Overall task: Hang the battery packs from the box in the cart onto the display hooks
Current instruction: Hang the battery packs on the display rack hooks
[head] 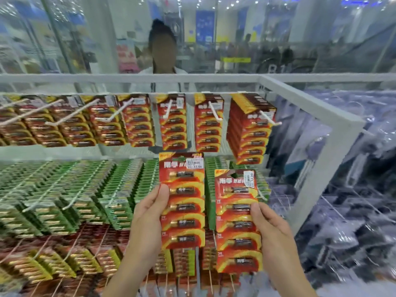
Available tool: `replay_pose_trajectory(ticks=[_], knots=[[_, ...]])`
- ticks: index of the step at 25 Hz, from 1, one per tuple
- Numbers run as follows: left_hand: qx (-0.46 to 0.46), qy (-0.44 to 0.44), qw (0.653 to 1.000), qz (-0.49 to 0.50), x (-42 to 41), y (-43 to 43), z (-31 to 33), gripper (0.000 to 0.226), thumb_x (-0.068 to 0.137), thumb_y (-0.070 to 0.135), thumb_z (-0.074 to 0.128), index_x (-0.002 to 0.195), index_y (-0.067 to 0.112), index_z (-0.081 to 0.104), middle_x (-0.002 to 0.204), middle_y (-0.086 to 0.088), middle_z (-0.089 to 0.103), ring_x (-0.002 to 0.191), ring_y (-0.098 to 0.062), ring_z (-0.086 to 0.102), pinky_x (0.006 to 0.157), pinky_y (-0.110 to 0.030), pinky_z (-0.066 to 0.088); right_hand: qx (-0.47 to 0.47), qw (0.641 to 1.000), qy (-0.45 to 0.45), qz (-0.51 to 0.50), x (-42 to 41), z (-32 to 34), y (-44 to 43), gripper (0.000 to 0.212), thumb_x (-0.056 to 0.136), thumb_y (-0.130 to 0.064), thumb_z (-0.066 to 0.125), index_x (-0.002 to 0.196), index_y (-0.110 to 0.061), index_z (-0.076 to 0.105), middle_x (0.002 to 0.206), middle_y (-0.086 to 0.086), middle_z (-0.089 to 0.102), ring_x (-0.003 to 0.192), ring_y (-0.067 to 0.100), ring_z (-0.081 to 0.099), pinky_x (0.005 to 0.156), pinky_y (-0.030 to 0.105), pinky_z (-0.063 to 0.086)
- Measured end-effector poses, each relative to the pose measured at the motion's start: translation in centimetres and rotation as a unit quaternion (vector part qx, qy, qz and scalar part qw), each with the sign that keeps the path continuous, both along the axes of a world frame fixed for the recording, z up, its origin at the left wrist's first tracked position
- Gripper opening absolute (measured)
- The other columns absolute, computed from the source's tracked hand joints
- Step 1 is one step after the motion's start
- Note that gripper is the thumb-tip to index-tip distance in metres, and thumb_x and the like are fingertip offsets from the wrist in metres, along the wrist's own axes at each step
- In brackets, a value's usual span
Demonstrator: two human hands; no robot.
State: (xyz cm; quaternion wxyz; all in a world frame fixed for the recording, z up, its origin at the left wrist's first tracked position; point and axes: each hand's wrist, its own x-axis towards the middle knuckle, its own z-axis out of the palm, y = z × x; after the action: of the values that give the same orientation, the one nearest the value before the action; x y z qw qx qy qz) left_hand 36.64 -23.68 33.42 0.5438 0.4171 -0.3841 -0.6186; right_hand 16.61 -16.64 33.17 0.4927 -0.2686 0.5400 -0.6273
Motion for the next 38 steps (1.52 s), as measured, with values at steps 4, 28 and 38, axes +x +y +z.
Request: replay_pose_trajectory(ticks=[4,28,38], knots=[[-0.066,-0.011,0.998,0.008,0.3,-3.0,4.1,0.033,0.103,0.037,0.052,0.098,0.024,0.082,0.102,-0.013,0.080,0.086,-0.035,0.078,0.067,-0.046,0.065,0.005,1.000,-0.025,-0.009,0.5,0.3,-0.3,0.022,0.099,-0.022,0.058,0.099,-0.009,0.076,0.091,0.016,0.079,0.071,0.029,0.077,0.055,0.034,0.061],[-0.038,-0.053,0.997,0.031,0.4,-6.2,6.5,0.029,0.108,0.037,0.049,0.122,0.021,0.070,0.102,-0.005,0.081,0.090,-0.030,0.079,0.081,-0.050,0.062,0.040,0.999,-0.035,-0.009,0.8,1.9,1.1,0.019,0.094,-0.023,0.064,0.097,-0.010,0.078,0.092,0.019,0.078,0.073,0.034,0.077,0.074,0.043,0.054],[-0.050,-0.128,0.988,0.064,-2.1,-17.0,5.6,0.036,0.113,0.038,0.039,0.116,0.020,0.070,0.101,-0.005,0.080,0.080,-0.020,0.079,0.070,-0.039,0.064,-0.111,0.987,0.117,0.016,1.6,7.5,-3.7,0.029,0.101,-0.038,0.052,0.090,-0.033,0.078,0.096,0.000,0.080,0.085,0.022,0.078,0.068,0.035,0.063]])
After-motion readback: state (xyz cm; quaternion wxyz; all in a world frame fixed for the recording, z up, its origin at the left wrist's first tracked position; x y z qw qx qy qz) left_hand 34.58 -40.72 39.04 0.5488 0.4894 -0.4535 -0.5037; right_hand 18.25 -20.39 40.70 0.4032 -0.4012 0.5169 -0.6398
